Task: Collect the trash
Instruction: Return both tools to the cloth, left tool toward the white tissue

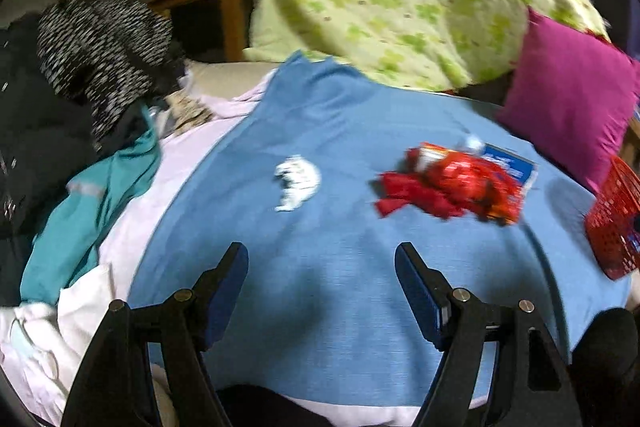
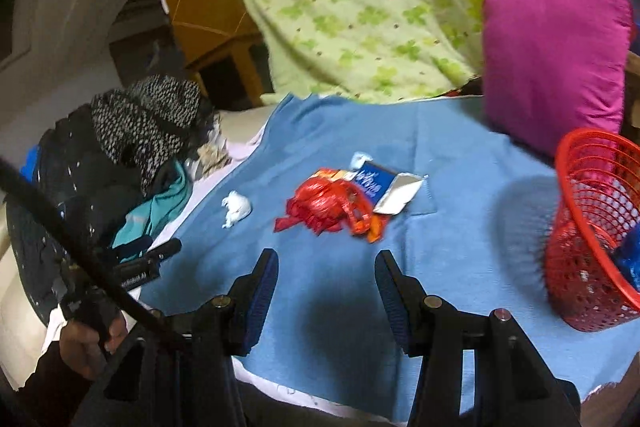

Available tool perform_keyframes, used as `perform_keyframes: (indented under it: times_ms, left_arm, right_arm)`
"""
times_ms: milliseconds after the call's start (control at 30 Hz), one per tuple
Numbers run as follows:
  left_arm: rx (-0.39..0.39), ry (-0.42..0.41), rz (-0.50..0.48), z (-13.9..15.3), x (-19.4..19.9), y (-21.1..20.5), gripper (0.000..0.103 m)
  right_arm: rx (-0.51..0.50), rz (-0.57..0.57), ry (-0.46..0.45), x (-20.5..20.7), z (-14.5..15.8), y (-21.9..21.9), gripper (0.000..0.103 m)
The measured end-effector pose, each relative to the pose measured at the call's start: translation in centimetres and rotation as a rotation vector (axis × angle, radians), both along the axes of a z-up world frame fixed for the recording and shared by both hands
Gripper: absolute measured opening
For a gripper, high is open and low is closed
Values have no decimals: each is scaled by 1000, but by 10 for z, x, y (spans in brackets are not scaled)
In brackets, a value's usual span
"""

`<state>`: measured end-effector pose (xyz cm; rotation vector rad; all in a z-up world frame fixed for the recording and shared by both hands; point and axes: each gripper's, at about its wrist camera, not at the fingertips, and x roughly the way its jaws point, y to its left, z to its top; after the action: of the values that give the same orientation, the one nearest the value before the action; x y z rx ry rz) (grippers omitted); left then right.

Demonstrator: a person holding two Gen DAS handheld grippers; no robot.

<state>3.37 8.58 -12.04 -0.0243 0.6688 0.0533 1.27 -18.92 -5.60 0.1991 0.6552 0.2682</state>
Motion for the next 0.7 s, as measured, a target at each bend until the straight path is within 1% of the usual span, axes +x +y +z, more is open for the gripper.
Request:
perform_keyframes:
  times_ms: [200, 333, 433, 533, 600, 700]
  left_arm:
    - [-24, 12, 79, -10, 6, 42, 76]
    - [-45, 27, 91, -17, 16, 59, 76]
    - [-67, 44, 82, -20, 31, 64, 76]
    - [-64, 60, 69, -22, 54, 63, 76]
    - [-59, 68, 59, -24, 72, 60, 76]
    - [-74, 86, 51, -30, 101, 60, 76]
  right_arm:
    - [-36, 58, 43, 30, -13, 34, 54]
    - [-63, 92, 69, 53, -24, 54, 54]
    - [-83, 103, 74, 70, -31, 65, 54]
    - [-107, 108, 70, 92, -36, 75, 54]
    - [-121, 112, 71, 113, -40, 79, 54]
    - [-148, 115, 73, 139, -45, 84, 55]
